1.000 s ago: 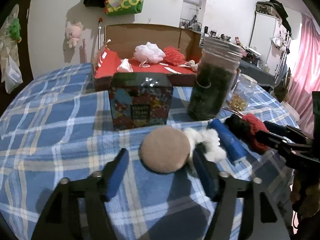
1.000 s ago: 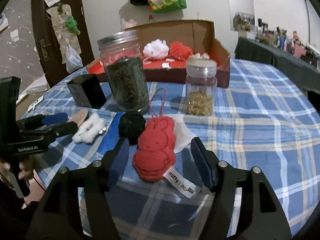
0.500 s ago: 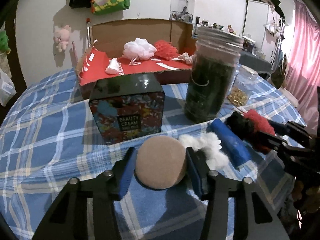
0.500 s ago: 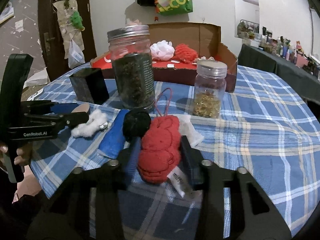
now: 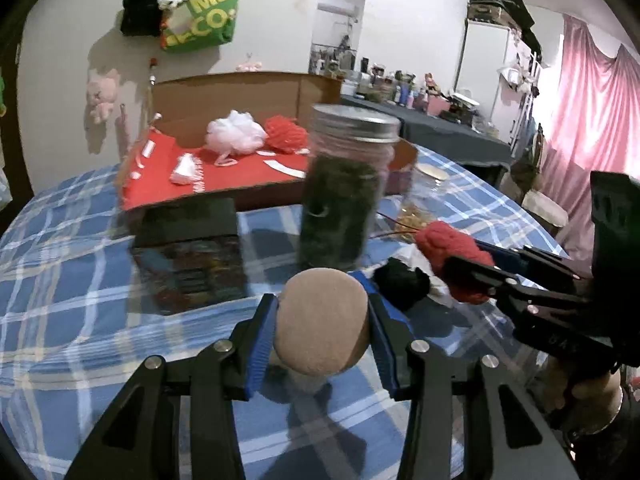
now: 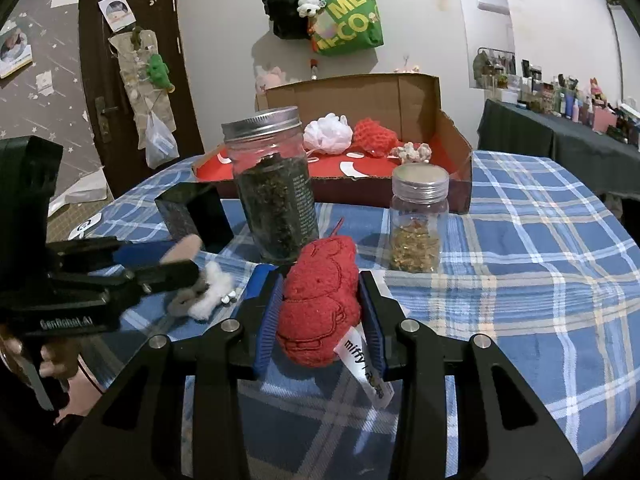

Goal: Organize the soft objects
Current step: 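Grasp the beige round sponge with left tool while right tool grasps red bunny, then lift both held items and carry them over the cardboard box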

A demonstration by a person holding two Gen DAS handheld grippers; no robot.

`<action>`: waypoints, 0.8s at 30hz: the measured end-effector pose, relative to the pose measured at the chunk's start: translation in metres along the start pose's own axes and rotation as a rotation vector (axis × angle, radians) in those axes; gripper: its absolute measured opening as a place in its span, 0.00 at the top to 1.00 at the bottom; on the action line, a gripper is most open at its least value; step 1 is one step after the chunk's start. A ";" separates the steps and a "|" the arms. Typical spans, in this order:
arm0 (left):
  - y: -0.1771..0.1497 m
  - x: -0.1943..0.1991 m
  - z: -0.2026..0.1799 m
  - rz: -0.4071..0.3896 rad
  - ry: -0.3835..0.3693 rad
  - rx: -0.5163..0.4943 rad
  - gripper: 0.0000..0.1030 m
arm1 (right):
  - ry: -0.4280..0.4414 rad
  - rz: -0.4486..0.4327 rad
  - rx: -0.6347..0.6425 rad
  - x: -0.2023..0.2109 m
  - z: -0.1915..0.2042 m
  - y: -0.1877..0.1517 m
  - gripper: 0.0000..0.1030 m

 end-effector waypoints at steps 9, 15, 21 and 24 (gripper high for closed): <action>0.001 -0.014 -0.012 0.019 -0.017 -0.005 0.54 | 0.001 0.010 -0.005 -0.004 0.001 0.001 0.65; 0.001 -0.014 -0.010 0.020 -0.017 0.008 0.55 | 0.007 0.018 -0.015 -0.007 -0.001 -0.001 0.65; -0.006 -0.004 0.012 0.027 -0.022 0.090 0.55 | 0.027 0.032 -0.041 -0.004 -0.010 -0.006 0.65; -0.009 0.004 0.032 0.028 -0.011 0.142 0.55 | 0.039 0.048 -0.072 -0.001 -0.021 -0.008 0.65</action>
Point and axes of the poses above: each gripper's, at about its wrist camera, not at the fingertips, and x roughly against the way its jaws point, z to its left, y to its top, the point moved 9 cm from there along -x, roughly the way its jaws point, and after that the axes turned 6 degrees about -y, right-handed, at the moved point
